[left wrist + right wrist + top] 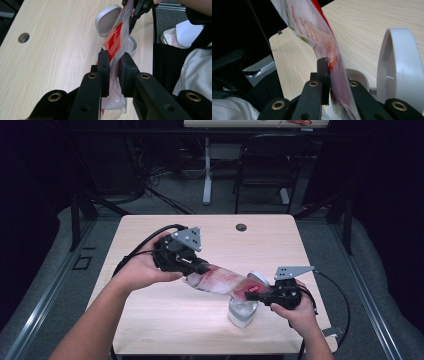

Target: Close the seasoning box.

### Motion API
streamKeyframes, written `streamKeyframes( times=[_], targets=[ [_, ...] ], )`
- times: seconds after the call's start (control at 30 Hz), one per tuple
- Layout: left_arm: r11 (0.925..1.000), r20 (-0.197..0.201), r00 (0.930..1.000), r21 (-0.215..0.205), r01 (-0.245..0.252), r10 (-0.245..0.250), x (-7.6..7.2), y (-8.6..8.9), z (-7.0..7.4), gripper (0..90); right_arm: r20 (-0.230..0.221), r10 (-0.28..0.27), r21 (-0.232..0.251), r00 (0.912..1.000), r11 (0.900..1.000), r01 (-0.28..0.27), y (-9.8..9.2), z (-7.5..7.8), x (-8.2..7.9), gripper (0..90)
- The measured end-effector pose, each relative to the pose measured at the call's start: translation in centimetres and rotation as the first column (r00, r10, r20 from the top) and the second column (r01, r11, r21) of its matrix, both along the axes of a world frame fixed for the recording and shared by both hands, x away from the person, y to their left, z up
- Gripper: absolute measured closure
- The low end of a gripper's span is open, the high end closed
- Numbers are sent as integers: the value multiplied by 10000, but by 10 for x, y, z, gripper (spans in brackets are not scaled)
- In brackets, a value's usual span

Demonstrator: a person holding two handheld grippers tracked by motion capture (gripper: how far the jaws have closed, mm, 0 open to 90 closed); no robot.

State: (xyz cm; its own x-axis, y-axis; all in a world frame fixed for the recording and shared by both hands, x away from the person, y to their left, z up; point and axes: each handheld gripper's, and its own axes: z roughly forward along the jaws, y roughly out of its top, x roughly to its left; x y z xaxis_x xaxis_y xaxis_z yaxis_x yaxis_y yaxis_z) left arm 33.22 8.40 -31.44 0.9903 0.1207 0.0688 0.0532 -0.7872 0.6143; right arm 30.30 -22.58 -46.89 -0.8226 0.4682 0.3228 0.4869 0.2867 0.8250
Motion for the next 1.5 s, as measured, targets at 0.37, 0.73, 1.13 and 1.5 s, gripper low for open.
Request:
streamKeyframes(
  times=[0.37, 0.73, 1.13, 1.5],
  targets=[
    [10000, 20, 10000, -6, 59, -59, 0, -3, 1, 809, -23, 20, 7, 10000, 10000, -20, -3, 1, -1, 886],
    [9999, 80, 9999, -62, 80, -80, -1, -5, 3, 808, -58, 76, -4, 10000, 10000, -76, -2, 0, -1, 885],
    [9999, 76, 9999, -93, 75, -74, -1, -5, 3, 808, -62, 117, -32, 9999, 9999, -117, -2, 1, -2, 887],
    [9999, 44, 10000, -121, 82, -81, 0, -4, 3, 809, -89, 201, -86, 9998, 9998, -201, -2, 2, -2, 889]
  ],
)
